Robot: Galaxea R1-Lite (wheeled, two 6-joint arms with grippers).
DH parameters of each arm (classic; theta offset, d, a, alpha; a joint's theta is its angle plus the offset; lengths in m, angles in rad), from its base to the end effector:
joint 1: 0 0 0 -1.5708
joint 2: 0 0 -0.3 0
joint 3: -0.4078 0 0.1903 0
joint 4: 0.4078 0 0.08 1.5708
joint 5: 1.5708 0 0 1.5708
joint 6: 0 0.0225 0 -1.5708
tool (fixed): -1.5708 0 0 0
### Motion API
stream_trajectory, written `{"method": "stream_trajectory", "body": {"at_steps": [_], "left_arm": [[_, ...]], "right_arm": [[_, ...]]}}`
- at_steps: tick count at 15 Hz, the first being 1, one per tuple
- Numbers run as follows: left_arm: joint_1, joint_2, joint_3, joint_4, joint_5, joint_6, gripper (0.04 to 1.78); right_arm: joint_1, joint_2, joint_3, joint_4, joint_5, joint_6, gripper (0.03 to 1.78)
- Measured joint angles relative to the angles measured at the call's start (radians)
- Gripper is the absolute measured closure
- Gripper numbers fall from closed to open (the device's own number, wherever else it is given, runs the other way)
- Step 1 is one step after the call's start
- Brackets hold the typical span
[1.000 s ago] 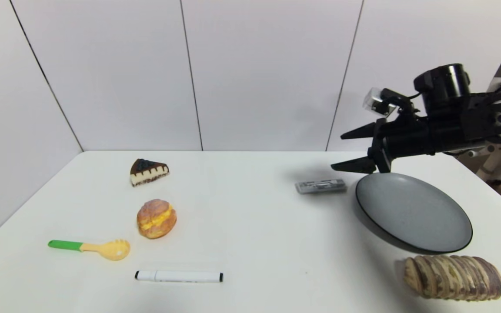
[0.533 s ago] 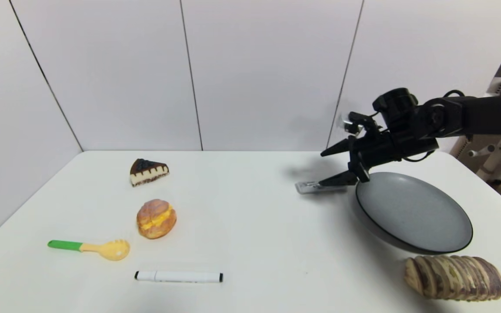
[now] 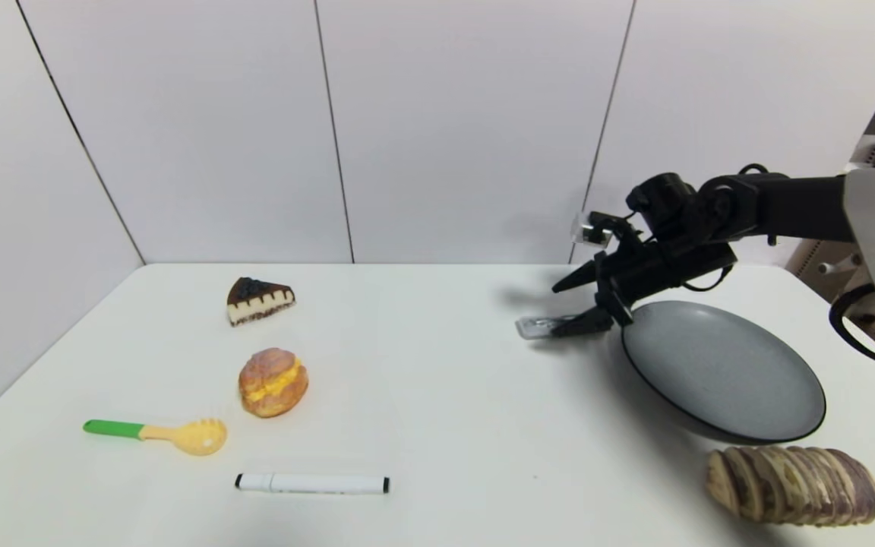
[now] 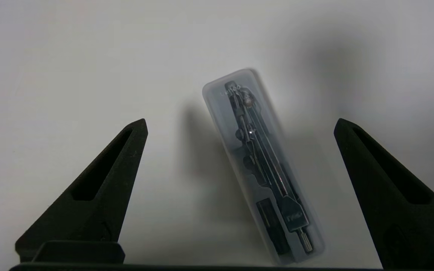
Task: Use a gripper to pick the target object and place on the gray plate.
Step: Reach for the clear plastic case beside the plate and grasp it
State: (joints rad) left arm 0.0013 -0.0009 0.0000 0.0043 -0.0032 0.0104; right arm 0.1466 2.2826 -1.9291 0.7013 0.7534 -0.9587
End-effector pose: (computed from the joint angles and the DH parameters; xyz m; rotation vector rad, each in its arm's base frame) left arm -0.0229 -0.0001 0.0750 0.0104 0.0034 -0.0019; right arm 0.4266 0.0786 0.1536 -0.4909 0.5505 1.2085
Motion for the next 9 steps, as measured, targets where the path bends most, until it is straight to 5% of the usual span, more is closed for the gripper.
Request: {"method": "stream_trajectory", "body": {"at_steps": [9], "left_arm": [[0.000,0.000,0.000,0.000,0.000,0.000,0.13]], "right_arm": [[-0.014,0.084,-0.013,-0.003,0.002,-0.114,0.10]]}}
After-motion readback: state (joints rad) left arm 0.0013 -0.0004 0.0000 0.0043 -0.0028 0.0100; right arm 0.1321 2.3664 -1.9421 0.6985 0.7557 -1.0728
